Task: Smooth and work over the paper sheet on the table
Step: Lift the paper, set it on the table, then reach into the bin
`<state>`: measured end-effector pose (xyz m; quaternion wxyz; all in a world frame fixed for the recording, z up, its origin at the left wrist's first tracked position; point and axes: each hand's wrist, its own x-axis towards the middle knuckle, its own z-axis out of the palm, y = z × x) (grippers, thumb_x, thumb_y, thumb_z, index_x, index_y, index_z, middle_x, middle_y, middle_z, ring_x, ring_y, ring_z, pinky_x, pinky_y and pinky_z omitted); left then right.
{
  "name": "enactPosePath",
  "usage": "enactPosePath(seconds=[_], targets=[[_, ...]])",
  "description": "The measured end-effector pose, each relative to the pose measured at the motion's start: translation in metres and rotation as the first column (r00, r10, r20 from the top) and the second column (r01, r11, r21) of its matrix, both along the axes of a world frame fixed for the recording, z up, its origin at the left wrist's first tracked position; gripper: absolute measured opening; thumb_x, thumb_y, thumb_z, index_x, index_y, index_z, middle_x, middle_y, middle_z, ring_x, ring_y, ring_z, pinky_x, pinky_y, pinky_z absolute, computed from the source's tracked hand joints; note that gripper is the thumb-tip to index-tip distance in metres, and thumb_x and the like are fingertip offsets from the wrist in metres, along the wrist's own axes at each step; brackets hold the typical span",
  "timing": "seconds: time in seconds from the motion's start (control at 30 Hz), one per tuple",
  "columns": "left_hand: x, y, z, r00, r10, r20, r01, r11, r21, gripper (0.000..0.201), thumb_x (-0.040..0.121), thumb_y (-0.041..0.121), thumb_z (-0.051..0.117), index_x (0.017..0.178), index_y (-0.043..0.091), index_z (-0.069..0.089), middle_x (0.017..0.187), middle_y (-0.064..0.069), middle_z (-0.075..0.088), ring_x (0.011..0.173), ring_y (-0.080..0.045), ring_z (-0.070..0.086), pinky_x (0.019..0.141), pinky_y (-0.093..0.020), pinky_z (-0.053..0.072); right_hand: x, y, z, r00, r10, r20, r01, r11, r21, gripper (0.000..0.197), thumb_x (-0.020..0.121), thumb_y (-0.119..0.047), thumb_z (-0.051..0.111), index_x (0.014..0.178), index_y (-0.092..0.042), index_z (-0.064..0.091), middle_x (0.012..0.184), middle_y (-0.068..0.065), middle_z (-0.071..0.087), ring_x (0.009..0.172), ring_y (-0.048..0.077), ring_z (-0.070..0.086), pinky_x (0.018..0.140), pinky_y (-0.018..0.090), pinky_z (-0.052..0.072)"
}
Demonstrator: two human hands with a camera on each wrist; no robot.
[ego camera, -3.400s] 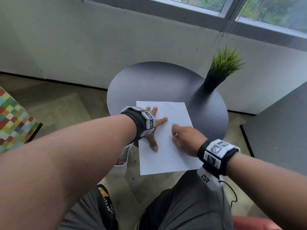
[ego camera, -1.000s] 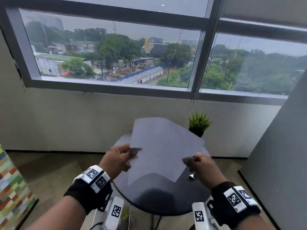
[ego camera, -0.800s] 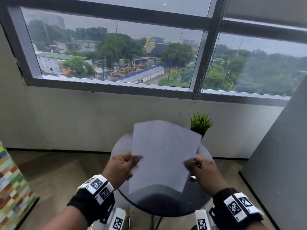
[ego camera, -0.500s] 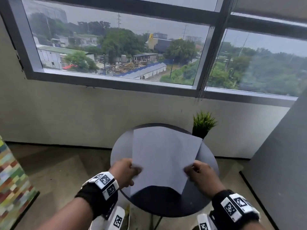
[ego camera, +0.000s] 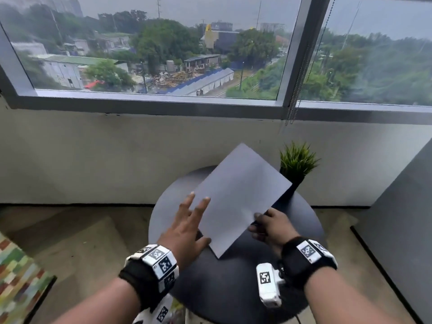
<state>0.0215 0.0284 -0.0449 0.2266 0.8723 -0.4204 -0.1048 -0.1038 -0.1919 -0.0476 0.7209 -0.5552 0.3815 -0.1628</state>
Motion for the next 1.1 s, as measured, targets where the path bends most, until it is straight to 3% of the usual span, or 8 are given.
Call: enactPosePath(seconds=[0.23, 0.4, 0.5, 0.63, 0.7, 0.77, 0.9, 1.1], targets=[[0.032, -0.039, -0.023, 0.973, -0.227, 0.028, 0.190, 0.869, 0.457, 0.079, 0.090, 0.030, 0.041, 0.157, 0.049, 0.004, 0.164, 0.013, 0.025, 0.152, -0.017, 0.021, 0.120, -0.043, 0.022, 0.026, -0.013, -0.021, 0.995, 0.096, 0.002, -0.095, 0.983, 0.157, 0.008, 0.098, -0.007, 0.049, 0.095, -0.010, 0.056, 0.083, 0.007, 0.067, 0.073, 0.024, 0.069, 0.058, 0.032, 0.054], [0.072, -0.064, -0.026, 0.966, -0.253, 0.049, 0.196, 0.844, 0.499, 0.075, 0.094, 0.018, 0.046, 0.157, 0.047, 0.018, 0.164, 0.014, 0.026, 0.148, -0.017, 0.030, 0.117, -0.035, 0.030, 0.028, -0.038, -0.005, 0.923, 0.309, -0.229, -0.355, 0.914, -0.198, 0.023, 0.095, -0.016, 0.059, 0.117, -0.010, 0.060, 0.104, 0.007, 0.067, 0.086, 0.019, 0.061, 0.063, 0.030, 0.047], [0.091, -0.069, -0.036, 0.974, -0.217, 0.057, 0.162, 0.855, 0.493, 0.064, 0.097, 0.022, 0.050, 0.152, 0.047, 0.032, 0.163, 0.010, 0.027, 0.146, -0.020, 0.034, 0.114, -0.032, 0.033, 0.026, -0.068, -0.002, 0.754, 0.214, -0.622, -0.609, 0.583, -0.538, 0.037, 0.092, -0.028, 0.062, 0.124, -0.010, 0.061, 0.122, 0.007, 0.062, 0.113, 0.021, 0.059, 0.092, 0.029, 0.044], [0.103, -0.069, -0.044, 0.987, -0.158, 0.022, 0.124, 0.846, 0.519, 0.059, 0.096, 0.055, 0.054, 0.150, 0.042, 0.034, 0.167, 0.005, 0.017, 0.152, -0.020, 0.019, 0.121, -0.041, 0.025, 0.014, -0.054, -0.022, 0.334, 0.086, -0.939, -0.905, 0.306, -0.294, 0.067, 0.083, -0.061, 0.053, 0.135, -0.019, 0.048, 0.148, 0.013, 0.036, 0.139, 0.038, 0.031, 0.110, 0.045, 0.033], [0.103, -0.065, -0.044, 0.989, -0.145, 0.003, 0.120, 0.833, 0.540, 0.069, 0.093, 0.068, 0.050, 0.152, 0.040, 0.028, 0.170, 0.003, 0.006, 0.155, -0.023, 0.009, 0.123, -0.048, 0.020, 0.001, -0.017, -0.026, 0.278, 0.173, -0.945, -0.954, 0.165, -0.251, 0.083, 0.081, -0.067, 0.051, 0.148, -0.024, 0.027, 0.159, 0.003, 0.012, 0.144, 0.039, 0.015, 0.113, 0.054, 0.027], [0.100, -0.059, -0.045, 0.994, -0.106, -0.005, 0.093, 0.847, 0.524, 0.077, 0.091, 0.072, 0.048, 0.156, 0.040, 0.021, 0.170, 0.002, -0.006, 0.157, -0.025, -0.001, 0.124, -0.050, 0.016, -0.014, 0.010, -0.019, 0.321, 0.344, -0.882, -0.938, -0.010, -0.345, 0.066, 0.086, -0.062, 0.053, 0.141, -0.027, 0.042, 0.152, -0.002, 0.027, 0.140, 0.032, 0.026, 0.111, 0.051, 0.033], [0.088, -0.041, -0.054, 0.998, -0.049, 0.026, 0.032, 0.891, 0.452, 0.084, 0.090, 0.073, 0.049, 0.159, 0.039, 0.016, 0.170, -0.003, -0.005, 0.156, -0.025, 0.001, 0.123, -0.051, 0.018, -0.040, -0.017, -0.002, 0.503, 0.251, -0.827, -0.864, 0.114, -0.491, 0.044, 0.088, -0.052, 0.058, 0.129, -0.037, 0.054, 0.130, -0.005, 0.048, 0.124, 0.020, 0.049, 0.105, 0.033, 0.039], [0.074, -0.030, -0.052, 0.994, -0.093, 0.060, 0.050, 0.860, 0.507, 0.083, 0.090, 0.078, 0.042, 0.159, 0.039, 0.016, 0.170, 0.003, 0.003, 0.156, -0.022, 0.003, 0.122, -0.054, 0.015, -0.073, -0.059, -0.022, 0.368, 0.069, -0.927, -0.913, 0.218, -0.346, 0.013, 0.084, -0.033, 0.056, 0.090, -0.033, 0.045, 0.096, -0.003, 0.043, 0.086, 0.022, 0.053, 0.079, 0.033, 0.047]])
